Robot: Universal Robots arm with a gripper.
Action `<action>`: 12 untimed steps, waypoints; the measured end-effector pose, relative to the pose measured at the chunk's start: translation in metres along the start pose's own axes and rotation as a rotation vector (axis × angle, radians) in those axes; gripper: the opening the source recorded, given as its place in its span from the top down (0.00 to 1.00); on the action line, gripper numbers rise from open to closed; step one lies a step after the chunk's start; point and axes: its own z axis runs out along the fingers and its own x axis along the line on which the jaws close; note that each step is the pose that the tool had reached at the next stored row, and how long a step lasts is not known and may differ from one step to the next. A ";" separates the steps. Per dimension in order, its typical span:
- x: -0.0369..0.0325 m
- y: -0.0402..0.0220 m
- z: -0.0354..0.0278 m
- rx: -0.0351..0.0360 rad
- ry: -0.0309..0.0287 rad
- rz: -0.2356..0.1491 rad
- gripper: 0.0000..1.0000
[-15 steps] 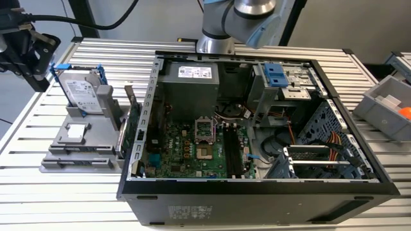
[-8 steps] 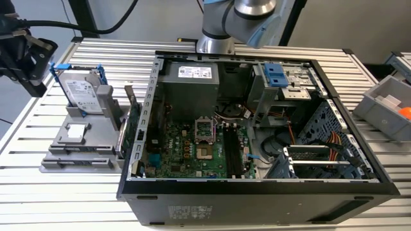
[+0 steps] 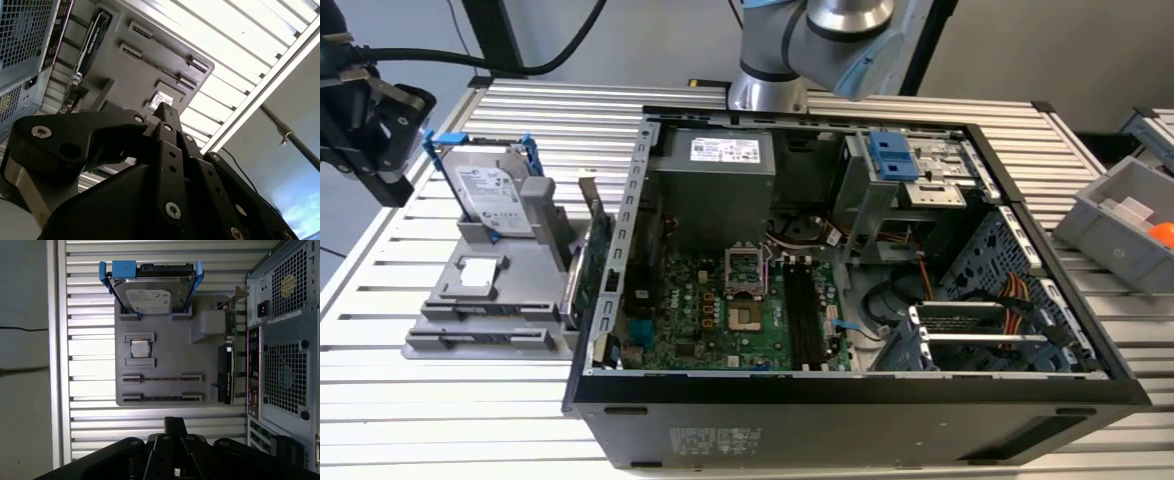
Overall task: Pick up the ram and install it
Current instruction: 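Reach for the ram, then pick up the ram and move it above insertion slot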
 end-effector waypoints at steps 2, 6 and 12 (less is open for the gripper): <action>0.0000 0.0000 0.0000 0.0000 0.0003 0.000 1.00; -0.0002 -0.0001 0.0000 -0.0001 0.0002 0.000 1.00; -0.0003 -0.0001 0.0000 -0.0001 0.0006 -0.007 1.00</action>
